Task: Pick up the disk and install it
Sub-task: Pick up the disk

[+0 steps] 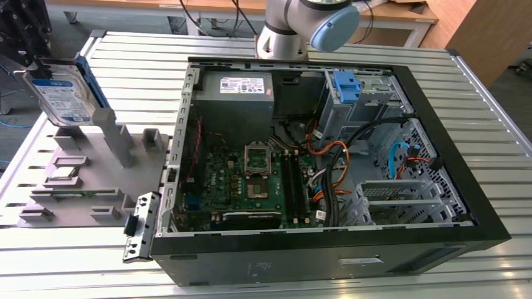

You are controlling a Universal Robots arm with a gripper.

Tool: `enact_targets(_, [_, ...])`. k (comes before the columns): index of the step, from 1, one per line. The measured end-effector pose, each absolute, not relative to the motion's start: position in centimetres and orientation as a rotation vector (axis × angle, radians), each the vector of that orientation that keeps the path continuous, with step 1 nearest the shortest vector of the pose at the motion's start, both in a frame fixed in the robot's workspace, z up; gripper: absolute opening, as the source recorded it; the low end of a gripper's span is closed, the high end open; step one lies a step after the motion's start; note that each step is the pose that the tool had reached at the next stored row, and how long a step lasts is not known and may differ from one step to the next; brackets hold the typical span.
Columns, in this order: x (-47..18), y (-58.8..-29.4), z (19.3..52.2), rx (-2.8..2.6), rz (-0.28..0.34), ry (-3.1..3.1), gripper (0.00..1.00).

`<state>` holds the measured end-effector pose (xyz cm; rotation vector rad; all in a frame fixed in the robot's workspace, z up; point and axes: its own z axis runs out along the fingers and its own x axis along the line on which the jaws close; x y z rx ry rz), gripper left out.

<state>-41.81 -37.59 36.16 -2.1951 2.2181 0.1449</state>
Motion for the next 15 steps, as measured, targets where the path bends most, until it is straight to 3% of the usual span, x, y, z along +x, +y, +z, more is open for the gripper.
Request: enact_targets(15, [-41.8,-37.6,41.4,-2.195,0.145,2.218,0.35])
